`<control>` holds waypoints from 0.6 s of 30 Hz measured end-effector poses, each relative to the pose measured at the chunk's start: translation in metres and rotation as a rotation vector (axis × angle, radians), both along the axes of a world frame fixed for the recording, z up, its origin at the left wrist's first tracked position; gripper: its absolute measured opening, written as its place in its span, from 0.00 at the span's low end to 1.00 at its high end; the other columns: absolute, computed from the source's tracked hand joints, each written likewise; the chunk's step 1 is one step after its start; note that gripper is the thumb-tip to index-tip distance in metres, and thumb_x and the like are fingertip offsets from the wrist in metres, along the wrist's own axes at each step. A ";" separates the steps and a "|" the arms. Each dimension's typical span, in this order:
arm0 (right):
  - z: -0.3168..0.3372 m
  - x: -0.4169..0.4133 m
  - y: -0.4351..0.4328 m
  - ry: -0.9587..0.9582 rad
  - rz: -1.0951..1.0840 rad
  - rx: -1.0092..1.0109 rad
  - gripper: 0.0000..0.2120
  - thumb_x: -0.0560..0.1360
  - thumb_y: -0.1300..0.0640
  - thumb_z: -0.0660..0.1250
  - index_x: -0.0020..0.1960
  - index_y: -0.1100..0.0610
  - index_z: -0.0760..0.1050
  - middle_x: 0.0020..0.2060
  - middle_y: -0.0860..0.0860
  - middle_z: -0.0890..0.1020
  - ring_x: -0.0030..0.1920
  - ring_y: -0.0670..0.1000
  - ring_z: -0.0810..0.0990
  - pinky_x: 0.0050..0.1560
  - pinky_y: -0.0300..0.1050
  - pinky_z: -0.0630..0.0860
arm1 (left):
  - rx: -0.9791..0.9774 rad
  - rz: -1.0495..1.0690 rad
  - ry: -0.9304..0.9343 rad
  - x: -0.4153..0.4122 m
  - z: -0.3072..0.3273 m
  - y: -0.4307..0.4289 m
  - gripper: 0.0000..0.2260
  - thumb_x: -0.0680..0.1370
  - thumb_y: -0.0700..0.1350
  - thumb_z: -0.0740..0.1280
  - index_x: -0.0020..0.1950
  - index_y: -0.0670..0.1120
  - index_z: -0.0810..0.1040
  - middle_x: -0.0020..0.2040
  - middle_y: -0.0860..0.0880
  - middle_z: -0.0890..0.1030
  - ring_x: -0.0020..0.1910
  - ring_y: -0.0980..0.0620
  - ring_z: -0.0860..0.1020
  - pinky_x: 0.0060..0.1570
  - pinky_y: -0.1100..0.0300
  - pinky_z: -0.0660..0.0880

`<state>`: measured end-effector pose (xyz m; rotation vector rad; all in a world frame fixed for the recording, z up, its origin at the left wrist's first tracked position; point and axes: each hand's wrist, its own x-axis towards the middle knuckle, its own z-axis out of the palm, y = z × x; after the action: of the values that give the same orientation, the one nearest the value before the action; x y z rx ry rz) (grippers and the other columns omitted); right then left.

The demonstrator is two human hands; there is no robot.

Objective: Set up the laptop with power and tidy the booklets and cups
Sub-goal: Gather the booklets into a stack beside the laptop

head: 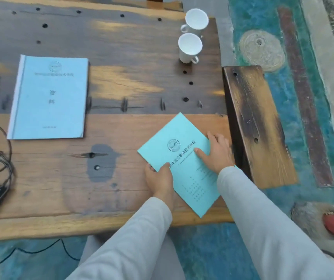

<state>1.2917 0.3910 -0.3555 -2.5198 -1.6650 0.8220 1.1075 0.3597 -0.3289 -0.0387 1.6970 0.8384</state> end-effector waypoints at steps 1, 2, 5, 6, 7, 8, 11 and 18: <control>0.000 0.005 -0.003 0.002 -0.013 -0.004 0.35 0.75 0.36 0.65 0.77 0.50 0.61 0.69 0.51 0.67 0.70 0.57 0.66 0.69 0.60 0.68 | -0.028 0.021 -0.012 0.005 0.002 -0.002 0.16 0.75 0.37 0.70 0.61 0.45 0.73 0.52 0.46 0.84 0.43 0.48 0.83 0.42 0.54 0.80; 0.000 0.009 -0.005 0.005 -0.025 -0.004 0.35 0.75 0.35 0.64 0.76 0.49 0.62 0.67 0.51 0.68 0.68 0.57 0.68 0.68 0.60 0.70 | -0.057 0.048 -0.029 0.009 0.004 -0.004 0.17 0.74 0.37 0.71 0.61 0.43 0.73 0.52 0.45 0.84 0.43 0.46 0.84 0.42 0.53 0.81; -0.002 0.014 -0.008 0.019 -0.019 -0.005 0.33 0.75 0.34 0.64 0.74 0.49 0.65 0.63 0.51 0.71 0.65 0.56 0.70 0.66 0.60 0.72 | -0.119 0.058 -0.027 0.021 0.008 -0.012 0.14 0.74 0.37 0.71 0.59 0.41 0.76 0.51 0.45 0.84 0.43 0.45 0.84 0.37 0.56 0.80; -0.002 0.014 -0.008 0.027 -0.009 -0.003 0.32 0.75 0.34 0.65 0.73 0.49 0.67 0.62 0.51 0.71 0.65 0.56 0.71 0.65 0.60 0.72 | -0.136 0.054 -0.015 0.023 0.009 -0.014 0.13 0.74 0.37 0.71 0.58 0.41 0.77 0.50 0.45 0.84 0.43 0.44 0.84 0.39 0.54 0.81; -0.003 0.014 -0.008 0.036 -0.007 -0.002 0.32 0.74 0.34 0.65 0.72 0.49 0.68 0.61 0.51 0.72 0.64 0.55 0.71 0.65 0.60 0.72 | -0.146 0.055 -0.009 0.025 0.010 -0.015 0.12 0.73 0.37 0.71 0.56 0.42 0.78 0.50 0.45 0.84 0.44 0.44 0.84 0.43 0.51 0.82; -0.004 0.014 -0.008 0.048 -0.016 -0.002 0.31 0.74 0.33 0.65 0.71 0.49 0.68 0.61 0.51 0.72 0.64 0.55 0.71 0.65 0.60 0.72 | -0.149 0.059 -0.014 0.025 0.010 -0.014 0.12 0.73 0.37 0.72 0.56 0.42 0.79 0.51 0.45 0.85 0.46 0.43 0.84 0.46 0.50 0.83; -0.003 0.017 -0.003 0.098 -0.056 -0.003 0.30 0.74 0.33 0.64 0.70 0.48 0.70 0.61 0.50 0.73 0.65 0.55 0.71 0.66 0.61 0.71 | -0.082 0.042 -0.070 0.024 0.010 -0.010 0.11 0.75 0.35 0.71 0.57 0.42 0.79 0.52 0.45 0.85 0.45 0.45 0.84 0.43 0.54 0.81; 0.009 0.020 0.010 0.179 -0.177 -0.004 0.23 0.74 0.33 0.65 0.62 0.47 0.75 0.57 0.50 0.76 0.60 0.54 0.75 0.60 0.56 0.75 | 0.223 -0.222 -0.307 0.022 0.036 0.007 0.17 0.78 0.29 0.65 0.62 0.47 0.75 0.54 0.48 0.86 0.50 0.48 0.85 0.50 0.49 0.81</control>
<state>1.3122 0.4015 -0.3464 -2.4672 -1.3666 0.9984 1.1297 0.3670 -0.2933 0.1630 1.2868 0.8048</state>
